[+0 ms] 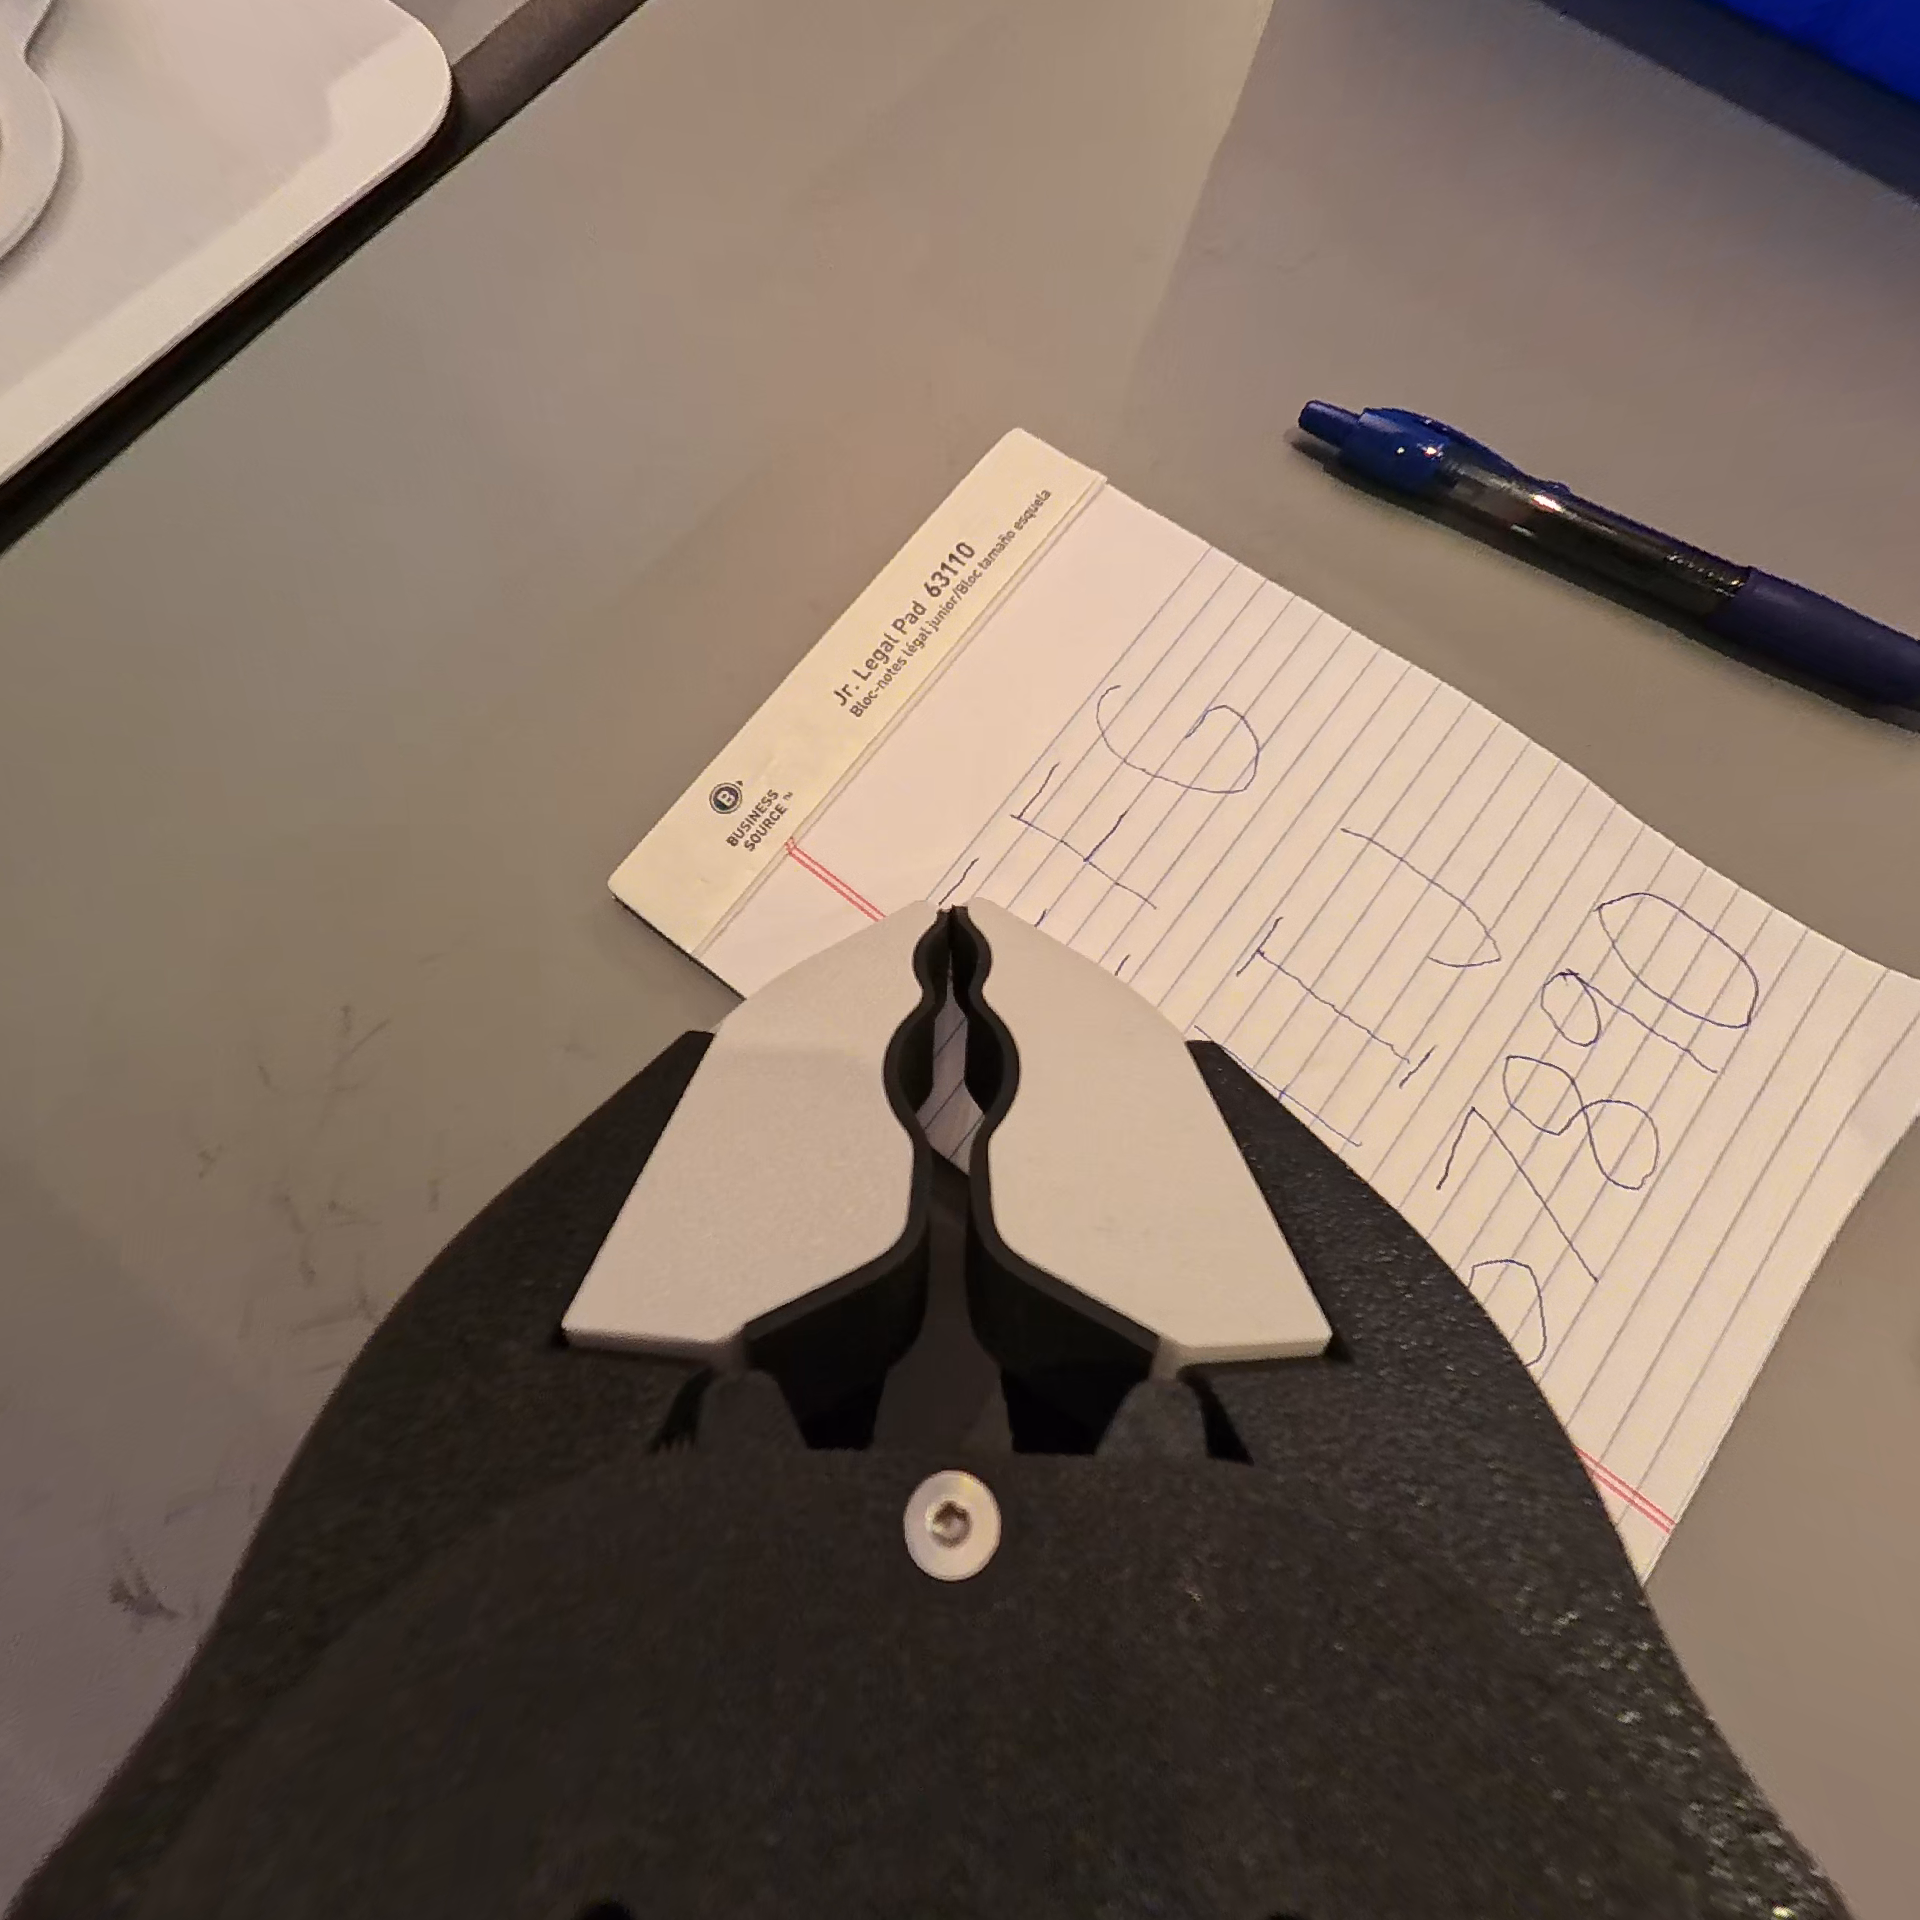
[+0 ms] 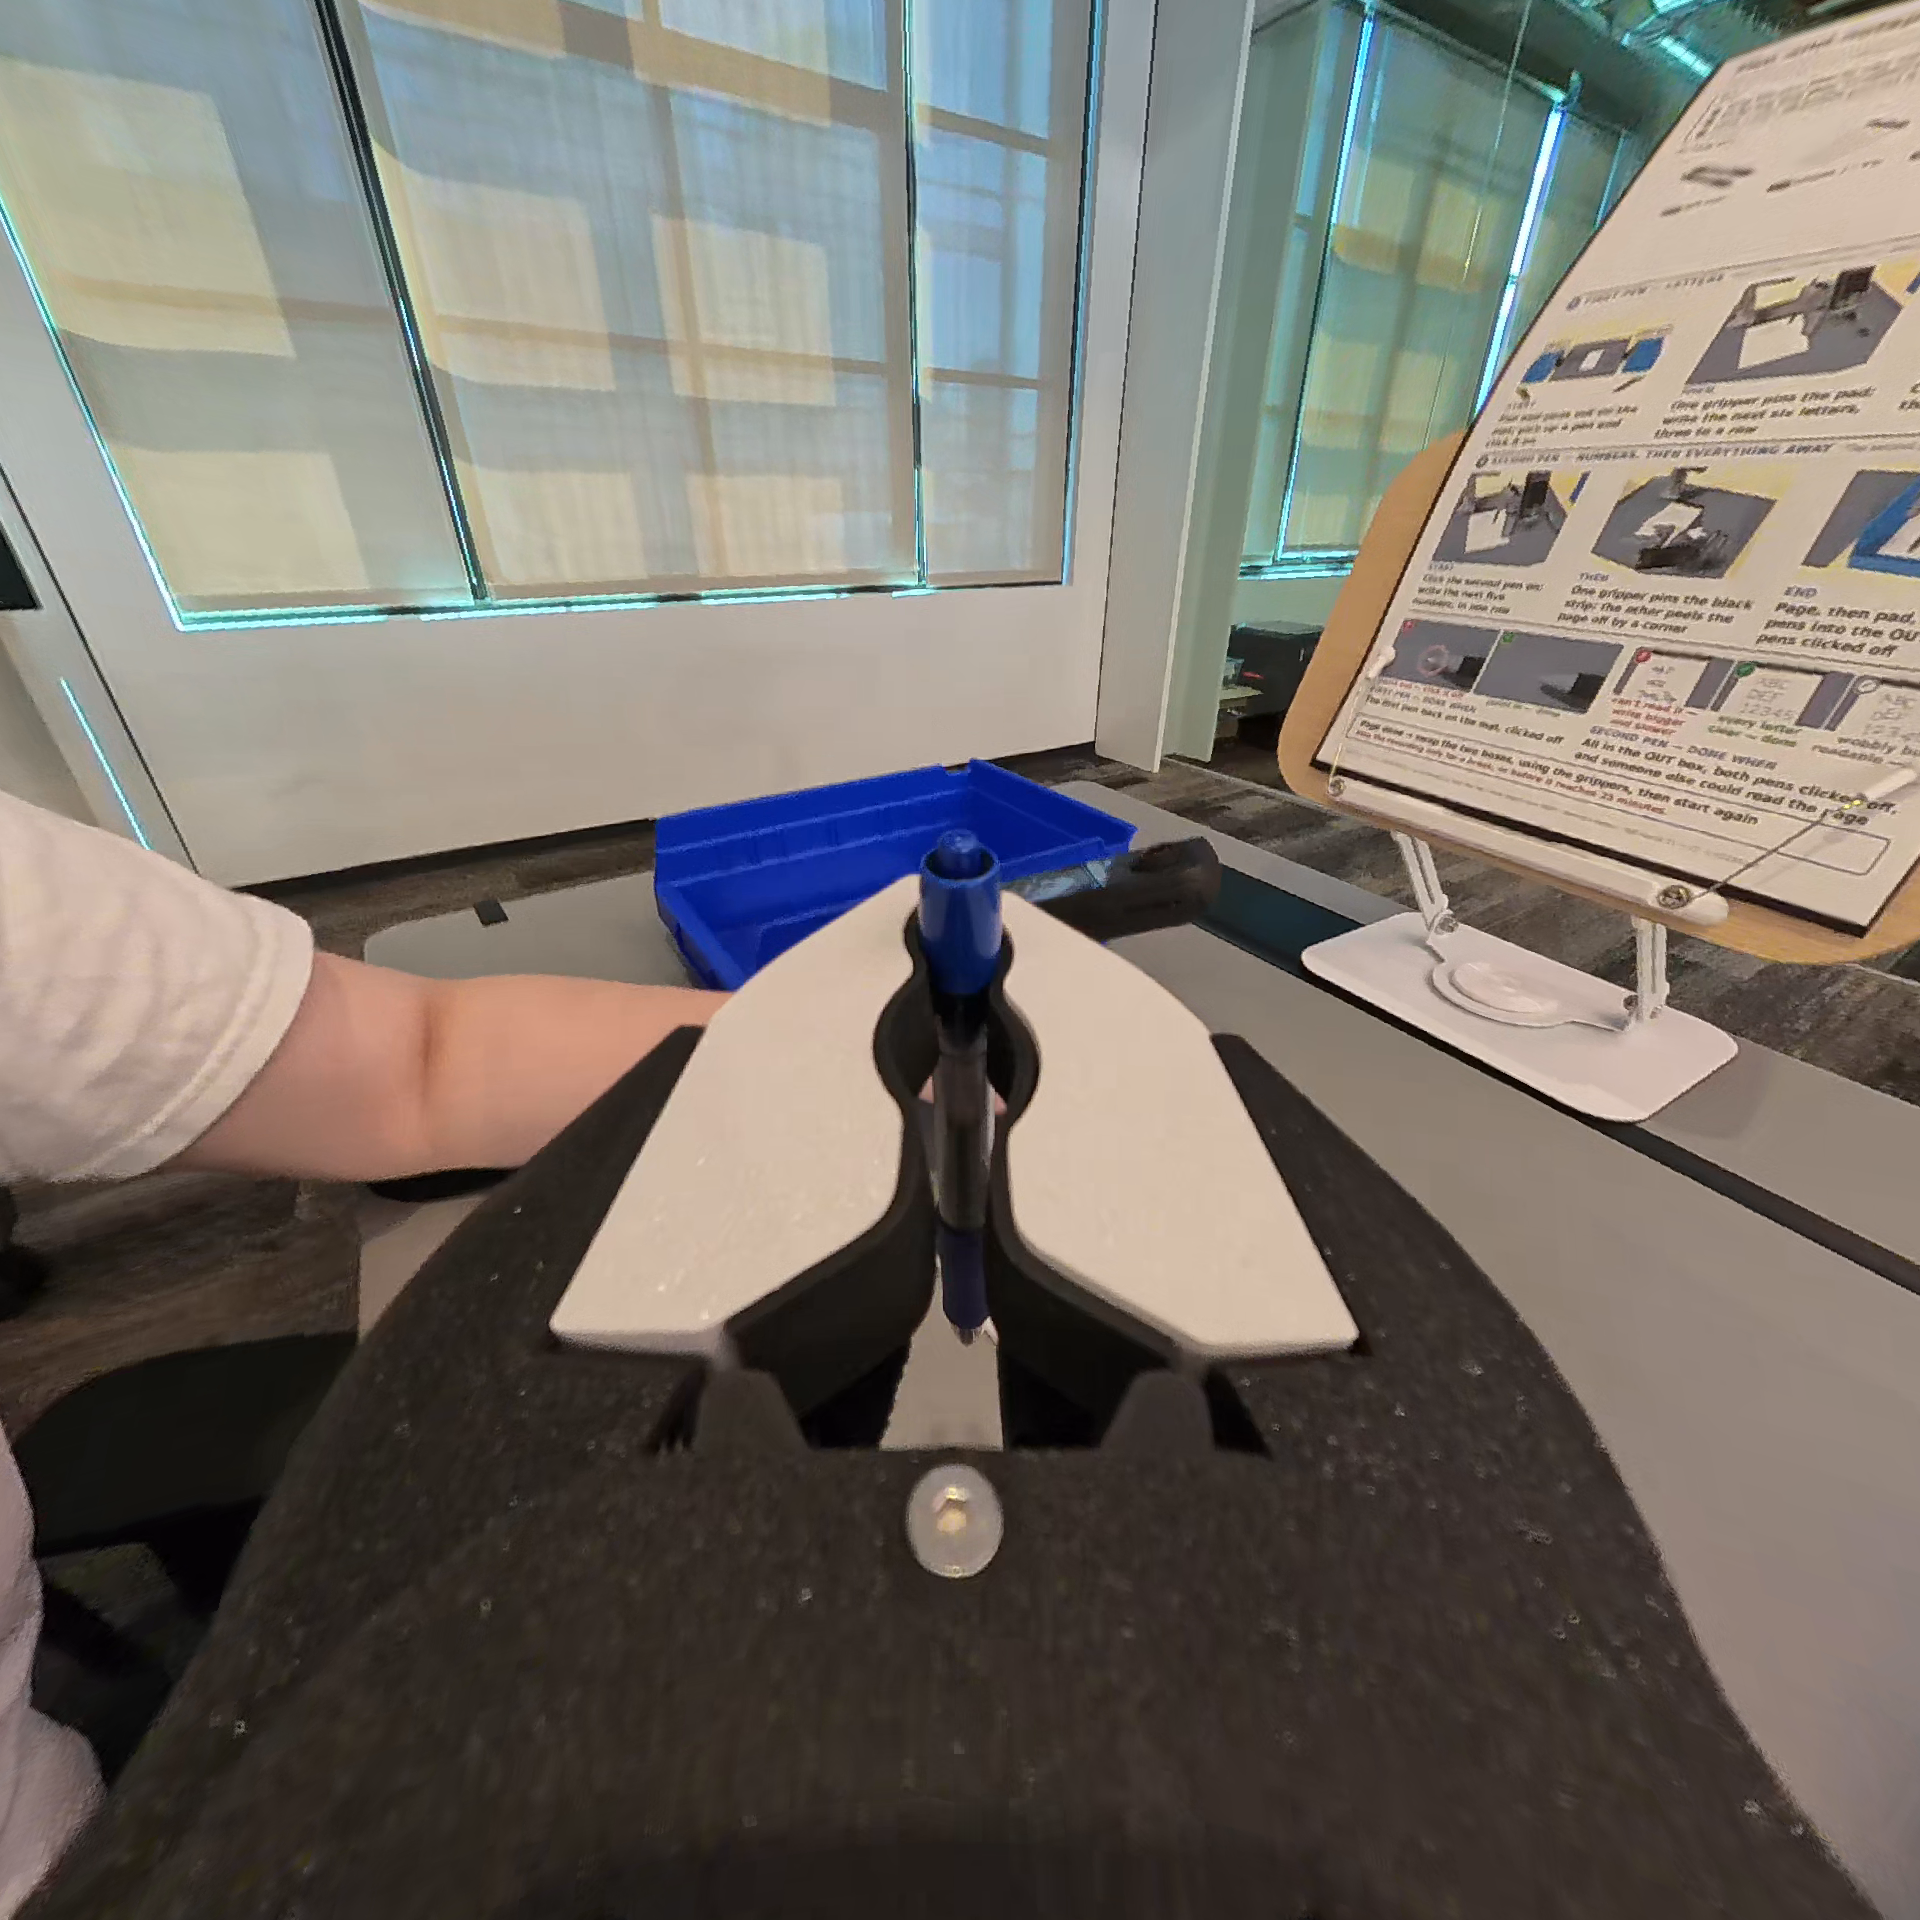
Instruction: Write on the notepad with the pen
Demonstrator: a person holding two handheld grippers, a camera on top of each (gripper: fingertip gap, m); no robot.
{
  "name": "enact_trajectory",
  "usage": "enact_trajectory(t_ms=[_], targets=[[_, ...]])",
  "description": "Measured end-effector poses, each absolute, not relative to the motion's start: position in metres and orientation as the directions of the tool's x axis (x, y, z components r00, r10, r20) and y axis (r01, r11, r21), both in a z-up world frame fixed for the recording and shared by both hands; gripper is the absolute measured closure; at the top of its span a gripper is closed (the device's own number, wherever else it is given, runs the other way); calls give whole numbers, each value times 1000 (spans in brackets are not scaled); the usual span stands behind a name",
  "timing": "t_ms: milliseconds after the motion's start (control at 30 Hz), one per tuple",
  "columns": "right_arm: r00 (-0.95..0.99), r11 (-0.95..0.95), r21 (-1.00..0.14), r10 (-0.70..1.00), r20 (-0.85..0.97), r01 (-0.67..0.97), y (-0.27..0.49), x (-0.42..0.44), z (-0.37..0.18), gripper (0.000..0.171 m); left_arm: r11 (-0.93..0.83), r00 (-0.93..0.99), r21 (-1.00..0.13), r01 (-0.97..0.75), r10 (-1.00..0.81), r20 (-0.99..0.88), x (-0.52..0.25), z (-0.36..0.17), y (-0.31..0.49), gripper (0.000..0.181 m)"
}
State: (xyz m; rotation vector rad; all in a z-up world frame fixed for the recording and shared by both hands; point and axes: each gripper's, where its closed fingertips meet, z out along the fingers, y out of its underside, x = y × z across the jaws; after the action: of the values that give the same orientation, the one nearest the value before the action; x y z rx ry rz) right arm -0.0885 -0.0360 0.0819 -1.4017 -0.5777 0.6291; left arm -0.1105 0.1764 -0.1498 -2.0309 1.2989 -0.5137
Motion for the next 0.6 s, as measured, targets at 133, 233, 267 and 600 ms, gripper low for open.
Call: enact_trajectory(t_ms=[133, 233, 267, 600], targets=[[712, 70, -995, 702, -4, -75, -37, -92, 86, 167, -285, 428, -712, -642, -904, -24, -111, -150, 176, 181], [707, 66, -995, 707, -11, -81, -36, -94, 83, 167, -289, 426, -713, -639, -905, -15, -111, -150, 176, 181], [704, 60, -995, 710, -16, -84, -35, -93, 81, 167, -292, 426, -714, -637, -905, -10, -111, -150, 176, 181], [676, 55, -992, 736, -38, -116, -24, -86, 86, 167, -313, 425, -715, -625, -905, 26, -111, -150, 176, 181]])
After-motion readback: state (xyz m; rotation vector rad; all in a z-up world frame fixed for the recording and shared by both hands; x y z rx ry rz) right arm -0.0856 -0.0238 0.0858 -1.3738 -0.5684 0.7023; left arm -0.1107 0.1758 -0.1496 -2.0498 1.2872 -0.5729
